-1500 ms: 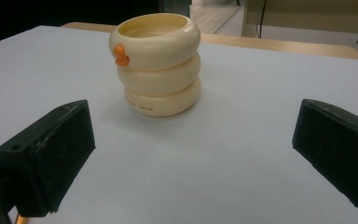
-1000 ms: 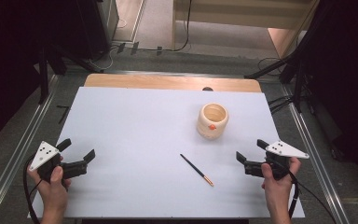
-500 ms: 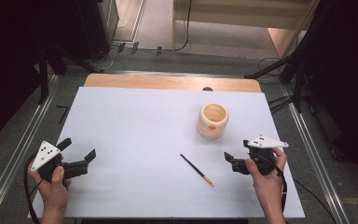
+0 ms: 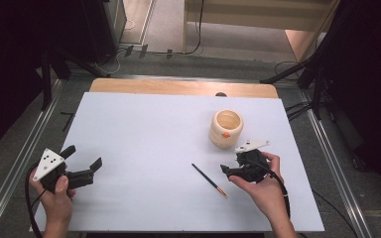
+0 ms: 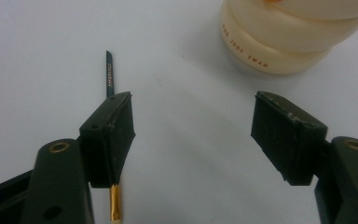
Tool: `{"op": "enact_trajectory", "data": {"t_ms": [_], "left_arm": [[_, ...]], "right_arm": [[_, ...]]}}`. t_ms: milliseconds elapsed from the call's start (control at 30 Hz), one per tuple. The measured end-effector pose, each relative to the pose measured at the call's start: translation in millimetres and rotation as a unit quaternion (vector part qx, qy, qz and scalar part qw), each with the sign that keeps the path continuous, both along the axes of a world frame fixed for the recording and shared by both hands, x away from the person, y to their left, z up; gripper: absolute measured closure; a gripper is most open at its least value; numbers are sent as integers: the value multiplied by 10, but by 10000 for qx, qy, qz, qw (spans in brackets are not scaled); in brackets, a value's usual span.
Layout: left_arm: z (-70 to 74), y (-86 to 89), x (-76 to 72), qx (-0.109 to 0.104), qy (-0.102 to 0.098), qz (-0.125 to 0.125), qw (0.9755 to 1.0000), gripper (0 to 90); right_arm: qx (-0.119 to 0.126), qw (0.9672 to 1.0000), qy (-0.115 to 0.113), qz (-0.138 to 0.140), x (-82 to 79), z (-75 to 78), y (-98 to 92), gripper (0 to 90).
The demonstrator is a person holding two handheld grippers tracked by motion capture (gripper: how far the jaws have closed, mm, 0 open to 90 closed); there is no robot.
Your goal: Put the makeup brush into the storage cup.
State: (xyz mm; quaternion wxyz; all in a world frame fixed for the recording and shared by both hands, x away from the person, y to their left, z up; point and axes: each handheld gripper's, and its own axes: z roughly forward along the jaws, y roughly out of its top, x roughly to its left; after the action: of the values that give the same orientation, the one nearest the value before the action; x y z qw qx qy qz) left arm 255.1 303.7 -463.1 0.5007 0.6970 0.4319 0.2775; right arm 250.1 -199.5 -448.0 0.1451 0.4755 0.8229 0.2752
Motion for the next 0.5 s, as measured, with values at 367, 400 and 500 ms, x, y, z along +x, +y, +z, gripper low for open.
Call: {"op": "enact_trajectory", "data": {"t_ms": [367,400,500], "left_arm": [[3,-15,-6,17,17,-22,10000,5],[3,-14,-7,19,17,-26,10000,5],[1,-13,-4,20,22,-26,10000,5]], "right_arm": [[-262,9973,507,460,37,-118,193,474],[-239,9962,601,576,41,-138,221,519],[-289,9944,772,663,37,-153,277,572]]}}
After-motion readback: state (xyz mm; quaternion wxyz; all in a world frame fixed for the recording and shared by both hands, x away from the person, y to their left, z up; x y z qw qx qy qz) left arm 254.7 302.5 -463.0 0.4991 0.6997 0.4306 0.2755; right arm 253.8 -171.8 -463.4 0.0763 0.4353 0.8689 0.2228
